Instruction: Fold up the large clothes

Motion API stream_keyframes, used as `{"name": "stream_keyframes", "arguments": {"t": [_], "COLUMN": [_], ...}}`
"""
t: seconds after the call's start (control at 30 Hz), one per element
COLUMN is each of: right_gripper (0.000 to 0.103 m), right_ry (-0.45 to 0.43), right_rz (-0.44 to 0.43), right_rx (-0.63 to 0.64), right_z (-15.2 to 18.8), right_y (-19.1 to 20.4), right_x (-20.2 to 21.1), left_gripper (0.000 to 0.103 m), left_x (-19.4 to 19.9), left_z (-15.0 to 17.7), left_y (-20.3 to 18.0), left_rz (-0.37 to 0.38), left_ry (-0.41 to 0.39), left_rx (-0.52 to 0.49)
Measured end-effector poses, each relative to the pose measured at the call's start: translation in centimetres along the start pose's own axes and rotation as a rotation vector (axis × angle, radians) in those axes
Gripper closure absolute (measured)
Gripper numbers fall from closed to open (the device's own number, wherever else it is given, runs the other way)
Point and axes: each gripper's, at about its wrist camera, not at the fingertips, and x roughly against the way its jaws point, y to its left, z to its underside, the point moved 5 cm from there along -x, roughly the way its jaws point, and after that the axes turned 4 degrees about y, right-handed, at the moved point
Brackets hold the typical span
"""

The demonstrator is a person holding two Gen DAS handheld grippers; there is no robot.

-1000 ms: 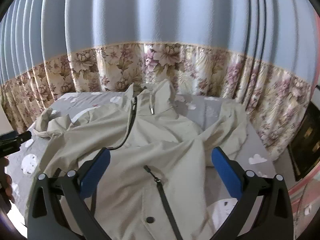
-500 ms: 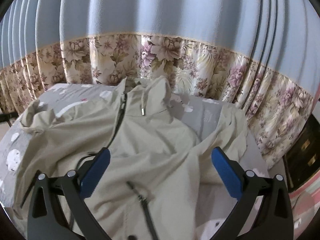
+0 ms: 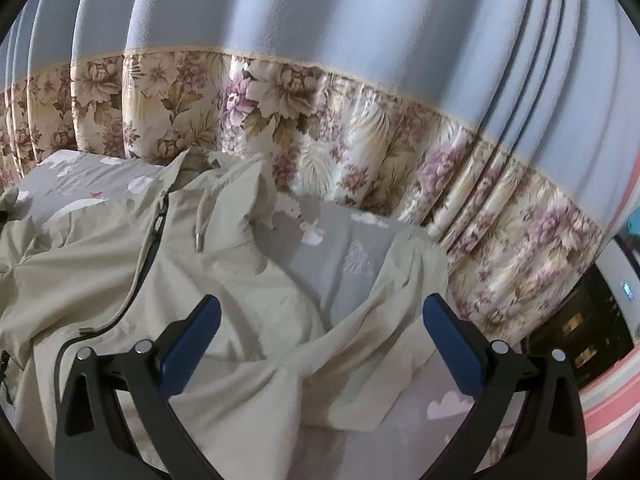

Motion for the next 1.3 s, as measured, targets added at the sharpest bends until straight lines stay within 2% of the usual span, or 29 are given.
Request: {"name": "stream_keyframes", "arguments": {"t": [0.07, 0.1, 0.13, 0.3, 0.37, 0.47, 0.5, 0.73, 0.8, 0.9, 0.97, 1.0, 1.03, 1.07, 1.17, 1.23, 1.27, 1.3], "right_gripper": [0.002, 0.002, 0.002, 0.002, 0.002, 0.002, 0.002, 0.002, 0.002, 0.002, 0.002, 0.002, 0.002, 0.002, 0.002, 0.002, 0.002, 0.002], "right_ry": [-0.007, -0.013, -0.017, -0.030, -0.032, -0.008, 0.004, 0.003, 0.001, -0.001, 0.007, 0.011, 0.017, 0.029, 0.045, 0.052, 0.053, 0.055], "right_rz": [0.011, 0.011, 0.013, 0.038, 0.032, 0.005, -0.004, -0.011, -0.008, -0.011, -0.016, -0.019, -0.020, -0.019, -0.004, -0.001, -0.006, -0.011], "right_rx": [0.012, 0.016, 0.022, 0.041, 0.024, -0.020, -0.026, -0.021, -0.029, -0.049, -0.069, -0.073, -0.075, -0.072, -0.048, -0.041, -0.042, -0.045], "right_z": [-0.2, -0.2, -0.1, 0.0, 0.1, 0.8, 1.0, 1.5, 1.5, 1.6, 2.0, 2.1, 2.2, 2.5, 2.9, 3.2, 3.2, 3.2], "right_y": [0.2, 0.4, 0.6, 0.6, 0.1, -0.6, -0.6, -0.6, -0.9, -1.4, -1.7, -1.7, -1.7, -1.6, -1.3, -1.1, -1.0, -0.9], "right_x": [-0.1, -0.1, -0.1, 0.0, -0.3, -1.8, -2.4, -3.8, -3.9, -3.7, -3.8, -3.9, -4.0, -4.0, -4.0, -4.0, -4.1, -4.1], "left_gripper": [0.067, 0.078, 0.082, 0.083, 0.083, 0.084, 0.084, 0.083, 0.082, 0.072, 0.051, 0.034, 0.029, 0.028, 0.015, 0.003, 0.003, 0.003], "left_x": [-0.3, 0.0, 0.3, 4.1, 5.9, 7.7, 8.0, 12.5, 13.0, 12.4, 12.4, 12.5, 12.9, 13.4, 15.8, 18.4, 19.1, 19.4], "left_z": [-0.1, -0.4, -0.7, -3.4, -3.8, -3.0, -2.9, -0.4, 0.6, 3.2, 5.7, 6.8, 7.7, 8.7, 9.1, 9.3, 8.9, 8.5], "left_y": [0.3, 0.9, 1.3, 4.7, 3.7, 0.2, -0.9, -14.9, -19.3, -25.9, -29.8, -31.2, -32.3, -32.9, -31.5, -29.1, -27.9, -26.2], "left_rz": [0.000, 0.005, 0.012, 0.090, 0.053, -0.006, -0.004, 0.189, 0.289, 0.433, 0.471, 0.475, 0.480, 0.492, 0.523, 0.533, 0.496, 0.425], "left_ry": [-0.011, -0.030, -0.041, -0.135, -0.179, -0.208, -0.210, -0.249, -0.227, -0.127, -0.098, -0.092, -0.089, -0.090, -0.096, -0.167, -0.208, -0.250], "left_rx": [0.004, 0.011, 0.024, 0.143, 0.120, 0.066, 0.056, -0.094, -0.137, -0.240, -0.332, -0.372, -0.406, -0.433, -0.442, -0.443, -0.442, -0.437]}}
